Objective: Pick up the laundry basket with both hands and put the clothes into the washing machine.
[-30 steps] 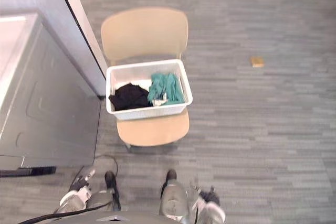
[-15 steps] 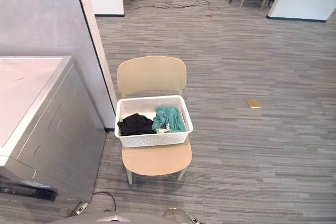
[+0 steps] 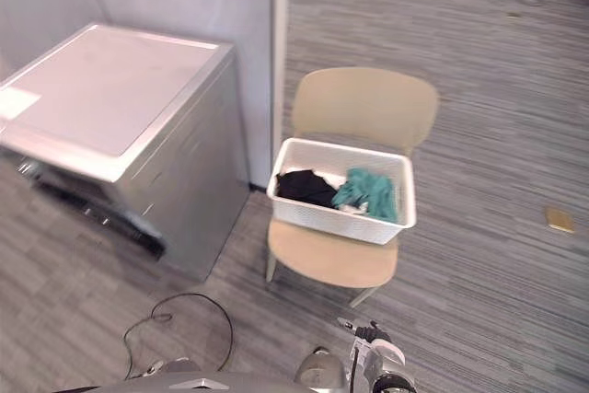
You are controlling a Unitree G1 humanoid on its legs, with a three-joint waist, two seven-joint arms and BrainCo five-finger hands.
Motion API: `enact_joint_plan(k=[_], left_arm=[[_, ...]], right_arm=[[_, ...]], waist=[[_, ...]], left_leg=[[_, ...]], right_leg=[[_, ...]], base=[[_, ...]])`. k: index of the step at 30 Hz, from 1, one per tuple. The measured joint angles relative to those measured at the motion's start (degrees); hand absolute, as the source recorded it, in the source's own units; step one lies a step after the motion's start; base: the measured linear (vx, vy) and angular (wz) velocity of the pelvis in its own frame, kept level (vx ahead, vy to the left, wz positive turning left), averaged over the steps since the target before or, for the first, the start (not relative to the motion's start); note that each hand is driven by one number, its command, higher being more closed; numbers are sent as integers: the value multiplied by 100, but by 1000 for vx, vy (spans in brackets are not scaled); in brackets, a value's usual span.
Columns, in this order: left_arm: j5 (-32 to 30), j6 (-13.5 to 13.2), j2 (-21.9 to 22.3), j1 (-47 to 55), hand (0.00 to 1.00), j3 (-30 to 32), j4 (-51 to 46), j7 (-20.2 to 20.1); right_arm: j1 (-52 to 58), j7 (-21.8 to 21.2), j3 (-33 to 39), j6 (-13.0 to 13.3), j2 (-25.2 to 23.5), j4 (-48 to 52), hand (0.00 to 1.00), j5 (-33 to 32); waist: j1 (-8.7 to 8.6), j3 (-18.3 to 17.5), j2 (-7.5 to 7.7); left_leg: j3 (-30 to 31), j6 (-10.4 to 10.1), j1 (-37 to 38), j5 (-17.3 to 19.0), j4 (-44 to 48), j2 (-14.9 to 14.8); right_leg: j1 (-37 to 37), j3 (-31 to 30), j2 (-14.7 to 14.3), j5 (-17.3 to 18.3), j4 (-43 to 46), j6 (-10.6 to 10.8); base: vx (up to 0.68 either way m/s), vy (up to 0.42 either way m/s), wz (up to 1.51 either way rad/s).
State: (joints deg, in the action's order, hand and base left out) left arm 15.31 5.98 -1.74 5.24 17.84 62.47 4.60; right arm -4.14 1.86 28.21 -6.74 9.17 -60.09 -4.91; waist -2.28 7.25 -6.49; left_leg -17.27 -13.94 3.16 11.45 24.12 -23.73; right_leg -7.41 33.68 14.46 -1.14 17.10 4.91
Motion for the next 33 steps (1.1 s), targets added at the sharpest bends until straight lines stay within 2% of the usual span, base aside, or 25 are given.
enact_joint_plan(k=[1,4,7,9,10,11,12,13,14,15,16,17,18,19,20,21,22,23,24,25,26,27,29,31,33], left_arm=[[-100,15,-79,-63,0,-54,-137,1],[-204,58,-429,-46,0,-230,-105,6],[-199,-1,-459,92,0,-300,-119,0],[-189,-60,-395,162,0,-327,-102,0],[-193,-71,-398,232,0,-351,-91,5],[-196,-90,-388,292,0,-350,-73,4],[-200,-93,-383,389,0,-353,-52,4],[-207,-91,-375,433,0,-354,-54,3],[-246,-74,-335,518,0,-349,-53,2],[-317,-62,-347,545,0,-196,-57,4],[-363,-33,-383,593,0,62,-61,10],[-438,-6,-366,610,0,229,-65,7],[-449,43,-341,606,0,317,-75,15],[-557,80,-293,562,0,470,-127,14],[-663,100,-278,505,0,473,-132,4],[-841,114,-270,300,0,481,-150,-7],[-973,117,-396,270,0,490,-153,-30],[-1094,167,-569,71,0,629,-152,-27],[-1109,179,-530,16,0,694,-189,-26],[-1098,174,-391,-24,0,698,-279,1],[-1095,162,-206,-47,0,677,-361,4],[-1093,142,-100,-107,0,673,-424,0],[-1093,67,-96,-219,0,539,-515,-2],[-1036,26,50,-271,0,331,-564,-9],[-1034,23,13,-276,0,242,-567,-9]], right_arm=[[4,-14,29,-41,-139,-302,0,-44],[72,-27,135,-162,-479,-609,0,-159],[334,-63,129,-201,-436,-594,0,-113],[405,-150,108,-202,-392,-536,0,78],[410,-188,107,-202,-395,-403,0,82],[431,-192,123,-176,-396,-328,0,79],[518,-192,127,-147,-404,-232,0,79],[564,-200,127,-131,-405,-178,0,78],[612,-246,130,-92,-450,-125,0,66],[667,-260,192,-94,-514,-59,0,55],[802,-266,235,-91,-667,84,0,15],[862,-264,261,-80,-785,125,0,-20],[878,-259,264,-74,-862,160,0,-143],[997,-256,305,-71,-915,290,0,-268],[1055,-262,364,-56,-963,342,0,-343],[1112,-268,398,-35,-1047,424,0,-432],[1141,-270,391,-32,-1110,453,0,-445],[1182,-270,577,-37,-1248,395,0,-491],[1194,-260,715,-38,-1267,411,0,-509],[1366,-259,799,-43,-1278,454,0,-627],[1462,-264,850,-33,-1229,558,0,-723],[1437,-266,854,13,-1144,529,0,-797],[1379,-263,849,-2,-1244,489,0,-811],[1122,-263,863,23,-1267,518,0,-815],[1112,-260,844,30,-1317,522,0,-818]], waist=[[-100,-4,208],[75,-1,660],[142,-56,770],[204,-98,854],[161,-32,863],[151,17,923],[143,17,892],[130,31,868],[125,69,757],[157,54,752],[232,13,758],[287,11,854],[298,53,960],[301,82,1026],[292,76,1013],[218,62,1020],[201,54,1137],[120,85,1424],[141,97,1445],[149,69,1301],[154,92,1065],[130,-33,903],[150,-118,1061],[155,-99,920],[144,-149,981]], left_leg=[[-22,-19,10,227,-824,347],[54,60,242,82,-1267,843],[319,214,655,-60,-1665,1177],[379,327,830,-297,-2064,1432],[492,398,942,-440,-2290,1555],[648,446,1012,-538,-2461,1645],[842,538,1039,-613,-2564,1683],[986,563,1027,-631,-2558,1668],[1249,599,951,-653,-2522,1565],[1427,555,894,-644,-2511,1408],[1639,534,728,-648,-2454,1188],[1774,534,584,-648,-2421,1100],[1858,721,524,-768,-2483,1070],[1999,1031,481,-953,-2678,1034],[2147,1107,472,-1006,-2795,955],[2379,1073,209,-1020,-2819,791],[2425,1028,85,-1023,-2829,831],[2197,923,-460,-1007,-2043,1047],[2065,880,-772,-827,-1377,1151],[1937,943,-1068,-566,-475,1294],[1784,841,-1119,-378,-20,1317],[1881,496,-1010,-182,-381,1312],[1804,567,-827,-369,-763,1475],[1746,538,-881,-260,-480,1419],[1801,509,-889,-198,-424,1402]], right_leg=[[-82,61,200,-245,-220,0],[120,8,548,-596,-442,-45],[620,-87,852,-693,-435,10],[512,-166,1201,-714,-29,31],[496,-171,1415,-734,268,14],[453,-240,1559,-779,534,-48],[322,-696,1577,-967,833,-307],[298,-997,1508,-1094,937,-477],[244,-1685,1253,-1275,1109,-582],[253,-2126,863,-1053,1283,-393],[295,-2322,274,-518,1524,-158],[316,-2343,108,-424,1509,-133],[317,-2359,46,-428,1584,-112],[208,-2373,-2,-360,1853,-112],[168,-2470,-167,-145,1904,-85],[262,-2713,-833,608,1457,-67],[364,-2918,-1145,929,986,-44],[523,-2763,-1002,1582,315,-18],[577,-2560,-848,1431,226,60],[767,-2472,-799,1305,187,86],[846,-2541,-933,1293,222,69],[916,-2507,-1007,1458,168,83],[917,-2550,-858,1449,-21,23],[927,-2675,-932,1425,-3,53],[964,-2671,-960,1441,-48,25]], base=[[-248,482,130],[-157,273,55],[-143,144,53],[-140,26,39],[-120,-27,50],[-140,-40,75],[-108,-27,71],[-151,-31,94],[-100,-32,90],[-81,-84,110],[-24,-116,90],[-23,-112,86],[-41,-139,85],[-25,-147,82],[-45,-291,111],[-16,-209,90],[-81,-397,130],[-57,-248,100],[-18,-235,113],[79,17,74],[51,45,78],[26,35,54],[37,34,10],[-3,40,-23],[28,15,1]])
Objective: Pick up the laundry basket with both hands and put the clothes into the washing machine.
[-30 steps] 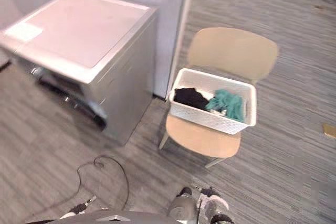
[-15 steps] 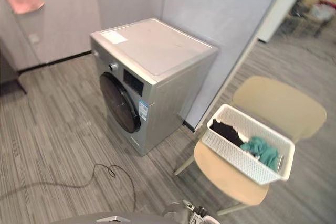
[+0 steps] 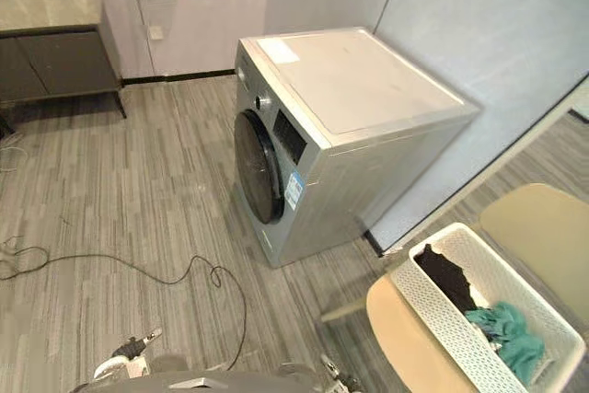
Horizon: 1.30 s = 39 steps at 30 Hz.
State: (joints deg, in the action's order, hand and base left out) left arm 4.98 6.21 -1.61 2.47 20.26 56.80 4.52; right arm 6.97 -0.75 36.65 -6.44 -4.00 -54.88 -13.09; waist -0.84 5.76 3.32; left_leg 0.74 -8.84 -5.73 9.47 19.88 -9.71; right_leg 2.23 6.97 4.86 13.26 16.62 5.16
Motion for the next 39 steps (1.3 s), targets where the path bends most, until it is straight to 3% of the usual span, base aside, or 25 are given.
enact_joint_plan(k=[2,4,7,8,9,10,11,12,13,15,17,19,21,22,23,25,27,28,30,31,32,33,34,37,39], left_arm=[[-3,-1,82,16,0,-5,-201,0],[-1,-9,126,67,0,-10,-416,1],[61,-27,89,40,0,-2,-490,9],[136,-19,99,42,0,-4,-489,13],[207,-4,170,37,0,-15,-438,11],[250,-9,228,45,0,-13,-438,13],[373,-16,244,44,0,10,-431,21],[423,-43,74,74,0,12,-417,80],[444,-56,29,69,0,13,-396,115],[625,-84,12,54,0,84,-315,147],[680,-123,10,75,0,91,-311,173],[678,-136,15,74,0,40,-77,179],[667,-138,-6,55,0,-89,-52,178],[667,-134,-37,72,0,-194,25,183],[661,-129,-57,77,0,-294,62,185],[658,-116,-67,148,0,-318,132,186],[594,-99,-73,176,0,-320,163,185],[583,-88,-77,162,0,-326,181,183],[422,-21,-76,93,0,-339,260,172],[351,5,-74,39,0,-341,305,154],[255,21,-91,-37,0,-348,368,125],[191,26,-128,-66,0,-346,380,118],[108,45,-7,-118,0,-331,463,107],[-128,45,219,-169,0,-277,448,70],[-163,43,239,-141,0,-287,366,21]], right_arm=[[-17,-6,-103,8,39,80,0,-6],[-20,-3,-227,3,174,206,0,-4],[-19,2,-511,-3,186,213,0,2],[-57,7,-621,4,208,234,0,-1],[-67,8,-673,1,268,244,0,1],[-74,7,-674,0,306,250,0,2],[-96,33,-658,-6,342,187,0,14],[-87,31,-735,-46,246,208,0,37],[-91,24,-750,-50,226,214,0,101],[-125,19,-783,-72,209,150,0,240],[-165,19,-784,-97,208,-7,0,299],[-166,12,-840,-107,222,-9,0,337],[-209,2,-899,-111,241,-9,0,343],[-273,1,-966,-109,249,-5,0,389],[-316,2,-977,-97,284,20,0,394],[-291,6,-1214,-47,302,221,0,386],[-279,5,-1431,10,321,286,0,392],[-280,2,-1472,10,342,298,0,398],[-296,-2,-1533,11,355,317,0,405],[-310,-1,-1558,10,366,312,0,396],[-322,-1,-1570,9,351,309,0,394],[-316,-1,-1568,2,334,285,0,383],[-321,2,-1550,6,457,262,0,341],[-303,-4,-1391,26,600,244,0,331],[-287,3,-1330,29,562,230,0,340]], waist=[[-9,57,-164],[85,146,-308],[175,171,-183],[195,152,-223],[157,143,-316],[165,145,-370],[263,207,-361],[290,111,-188],[263,75,-131],[320,89,-156],[379,36,-76],[342,-68,-94],[336,-98,-71],[330,-119,-92],[274,-90,-133],[160,-54,-161],[95,-40,-149],[78,-38,-145],[59,-33,-139],[18,-29,-134],[-1,8,-90],[-8,39,-22],[-19,157,-195],[-55,116,-506],[-66,115,-517]], left_leg=[[146,-205,-554,320,1302,-241],[423,-529,-1348,-61,3098,-330],[74,-353,-1473,-285,3495,-481],[-251,133,-1404,123,3267,-677],[-275,189,-1341,356,2598,-705],[-235,218,-1264,328,2108,-683],[-289,173,-1041,303,1532,-529],[-421,233,-973,227,1339,-364],[-411,251,-1037,247,1419,-351],[-453,297,-1189,515,1750,-357],[-663,346,-1098,649,1800,-327],[-955,377,-931,801,1705,-267],[-1208,397,-721,752,1394,-183],[-1414,418,-532,682,1064,-118],[-1623,443,-265,582,732,-87],[-1952,453,297,454,228,-65],[-2139,421,714,423,-110,-54],[-2161,419,786,421,-173,-55],[-2289,421,914,417,-459,-75],[-2298,420,935,414,-545,-74],[-2314,337,962,323,-673,-22],[-2297,292,1019,286,-743,74],[-2130,246,1156,220,-897,29],[-1820,167,1367,121,-1042,-99],[-1733,24,1229,173,-345,-264]], right_leg=[[46,22,-191,95,102,-42],[76,-55,-296,375,555,-26],[171,-152,-54,414,604,-29],[192,-211,-31,385,522,6],[195,-241,-11,375,450,50],[172,-297,0,374,459,90],[126,-460,99,412,538,240],[46,-747,178,315,376,102],[69,-842,181,247,249,79],[103,-1002,181,151,67,278],[81,-1190,289,84,24,365],[-5,-1315,431,-141,39,387],[-369,-1478,498,-357,444,305],[-763,-1501,504,-636,967,107],[-1118,-1346,517,-985,1483,-81],[-1448,-896,636,-1527,2090,-236],[-1534,-632,682,-1703,2362,-293],[-1582,-575,660,-1631,2445,-246],[-1796,-397,300,-777,2214,-195],[-1792,-263,138,-641,1709,-146],[-1642,-126,9,-695,718,-165],[-1497,-162,-6,-1049,249,-279],[-1270,-75,-119,-1189,113,-305],[-1181,124,-294,-680,330,-434],[-917,295,-291,-420,442,-441]], base=[[30,43,2],[26,54,-12],[48,157,-19],[35,165,-12],[59,205,-6],[109,315,-11],[121,288,-21],[119,254,-17],[94,213,-6],[67,212,-19],[43,154,-43],[24,141,-59],[1,136,-76],[-17,167,-102],[-23,192,-99],[-12,91,-80],[33,15,-67],[72,-33,-69],[85,-85,-70],[161,-133,-55],[209,-161,-28],[254,-196,-17],[189,-145,-5],[245,-111,17],[276,-131,54]])
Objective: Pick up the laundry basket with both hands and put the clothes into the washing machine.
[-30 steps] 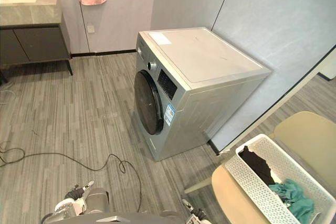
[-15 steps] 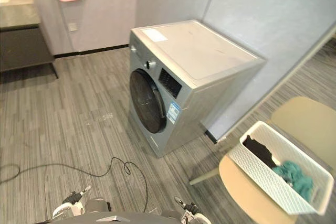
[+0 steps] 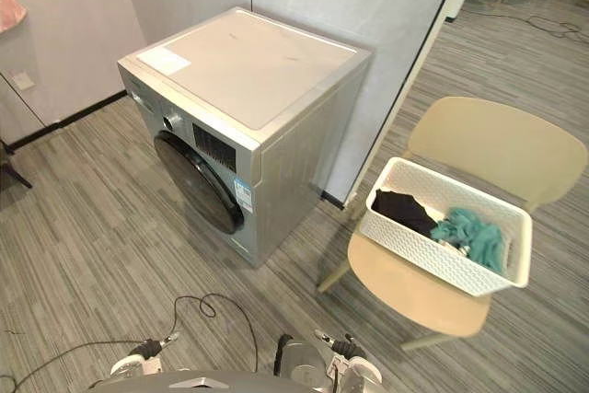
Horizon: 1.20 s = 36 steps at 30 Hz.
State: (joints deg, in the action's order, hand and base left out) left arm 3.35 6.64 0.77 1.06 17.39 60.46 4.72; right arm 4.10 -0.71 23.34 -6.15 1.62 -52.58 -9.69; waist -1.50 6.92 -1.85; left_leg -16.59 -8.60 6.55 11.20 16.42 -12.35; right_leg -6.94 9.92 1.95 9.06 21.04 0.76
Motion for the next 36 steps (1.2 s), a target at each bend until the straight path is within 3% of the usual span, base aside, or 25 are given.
enact_joint_plan(k=[3,6,9,11,12,13,14,15,16,17,20,22,28,36], left_arm=[[118,-5,39,123,0,49,-362,-2],[99,-54,38,218,0,46,-386,21],[95,-54,6,214,0,47,-369,63],[91,-68,-20,216,0,33,-360,109],[88,-61,-29,219,0,-21,-346,111],[82,-47,14,212,0,-101,-292,113],[98,-45,33,174,0,-127,-238,111],[80,-44,-124,118,0,-237,-232,121],[80,-40,-228,120,0,-294,-230,128],[83,-34,-429,130,0,-348,-168,140],[57,-19,-636,173,0,-576,-109,201],[-126,-4,-729,158,0,-852,-69,251],[-377,1,-800,143,0,-1132,120,264],[-764,69,-891,63,0,-1147,336,239]], right_arm=[[21,3,-10,-9,-26,8,0,0],[-20,18,-44,-22,-16,14,0,3],[-92,21,-65,-33,-14,-18,0,113],[-159,18,-120,-35,-14,-49,0,118],[-200,16,-245,-35,34,-73,0,141],[-227,10,-398,-35,175,-55,0,251],[-264,18,-465,-37,248,-71,0,305],[-268,9,-650,-54,200,-65,0,338],[-277,5,-726,-57,162,-64,0,343],[-270,-1,-929,-58,92,-36,0,348],[-251,-2,-1411,-65,51,236,0,570],[-206,-9,-1911,-69,69,1032,0,795],[-171,-324,-3458,131,466,2663,0,1240],[-449,-1060,-5189,219,685,2996,0,847]], waist=[[-19,0,-30],[-3,-10,-71],[20,31,-26],[48,67,29],[51,79,10],[41,91,-192],[35,137,-252],[2,200,-78],[4,214,-22],[10,185,164],[10,93,325],[-13,40,409],[-63,-20,322],[55,-116,491]], left_leg=[[75,-40,-703,-43,2070,-482],[25,-81,-1105,-329,2915,-670],[-246,74,-1116,167,2252,-611],[-216,133,-1097,214,1427,-559],[-152,319,-1000,-116,511,-521],[46,530,-947,-936,-213,-562],[100,-145,-898,-965,-206,-521],[39,-28,-880,-862,-200,-249],[-7,8,-881,-838,-196,-152],[-41,90,-878,-755,-183,61],[-111,180,-837,-753,-381,336],[-151,209,-763,-899,-671,476],[-242,175,-554,-1203,-1274,533],[-329,260,-590,-1306,-1539,551]], right_leg=[[510,282,-23,164,-32,-75],[800,184,22,136,-346,-57],[932,-103,242,-29,-663,106],[934,-300,449,-110,-755,244],[931,-441,581,-153,-828,432],[909,-506,580,-132,-853,718],[909,-600,615,-96,-849,851],[909,-672,865,-89,-826,855],[888,-671,910,-95,-825,843],[905,-718,1030,-127,-925,766],[922,-743,1223,-256,-1162,751],[916,-742,1302,-351,-1311,793],[865,-810,1229,-488,-1518,911],[687,-864,1172,-808,-1684,794]], base=[[239,-112,39],[234,37,-10],[185,159,-33],[127,277,-49],[131,438,-55],[104,410,-44],[83,433,-17],[43,304,-4],[37,318,4],[24,195,0],[30,163,-1],[22,55,0],[27,-35,-10],[3,-6,-8]])
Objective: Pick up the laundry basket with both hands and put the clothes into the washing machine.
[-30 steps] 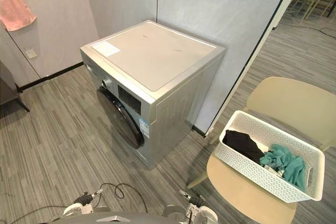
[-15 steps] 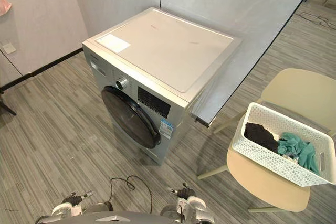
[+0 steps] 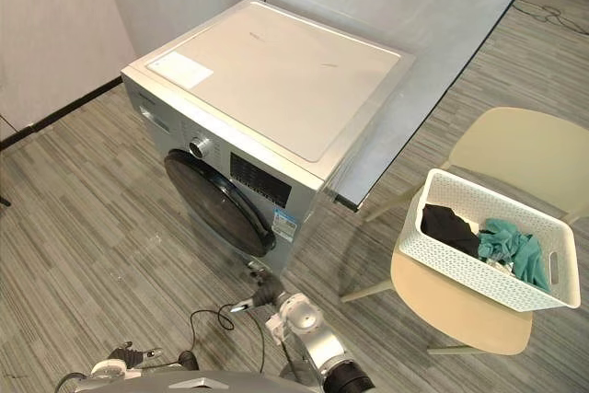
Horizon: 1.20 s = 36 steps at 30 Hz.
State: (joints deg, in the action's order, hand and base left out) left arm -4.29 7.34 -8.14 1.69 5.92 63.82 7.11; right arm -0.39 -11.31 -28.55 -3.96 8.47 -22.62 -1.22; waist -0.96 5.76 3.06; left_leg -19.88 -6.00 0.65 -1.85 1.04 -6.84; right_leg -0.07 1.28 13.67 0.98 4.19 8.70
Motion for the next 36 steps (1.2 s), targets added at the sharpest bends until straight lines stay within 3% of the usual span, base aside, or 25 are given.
enact_joint_plan(k=[4,9,12,20,23,28,36], left_arm=[[-44,53,-22,-22,0,0,11,16],[-40,139,-28,-42,0,-1,35,100],[-33,149,-1,-47,0,-1,32,151],[-7,144,12,-62,0,-79,-34,274],[20,144,11,-184,0,-169,-75,293],[219,134,48,-522,0,-385,-263,401],[562,44,1,-718,0,-642,-471,570]], right_arm=[[-449,-9,-121,2,-116,-93,0,-183],[-1009,436,279,5,-77,-84,0,-183],[-1249,747,752,4,25,14,0,-199],[-1524,1457,1464,34,113,530,0,-340],[-1837,1557,1469,34,110,440,0,-403],[-3004,1579,1584,-6,105,-583,0,-638],[-3980,1814,1758,-22,145,-1339,0,-802]], waist=[[85,14,52],[117,78,70],[122,218,13],[127,376,-61],[133,609,-161],[182,1203,-414],[187,1627,-463]], left_leg=[[123,52,-85,-175,-170,42],[237,21,-62,-519,-550,62],[286,-43,-58,-529,-554,59],[586,-43,-228,-528,-587,41],[590,-25,-268,-616,-553,24],[676,13,-699,-803,-549,26],[925,20,-1126,-954,-551,25]], right_leg=[[-7,135,3,-96,-111,-77],[-21,276,-22,-57,-192,-21],[-21,259,-23,-91,-186,88],[-216,246,-86,-115,-230,110],[-225,250,-110,-242,-263,213],[-619,265,-115,-356,-167,235],[-991,441,-111,-369,69,207]], base=[[-57,-3,17],[-98,-31,11],[-144,-9,0],[-78,3,-4],[9,-5,-1],[-28,5,7],[-67,14,15]])
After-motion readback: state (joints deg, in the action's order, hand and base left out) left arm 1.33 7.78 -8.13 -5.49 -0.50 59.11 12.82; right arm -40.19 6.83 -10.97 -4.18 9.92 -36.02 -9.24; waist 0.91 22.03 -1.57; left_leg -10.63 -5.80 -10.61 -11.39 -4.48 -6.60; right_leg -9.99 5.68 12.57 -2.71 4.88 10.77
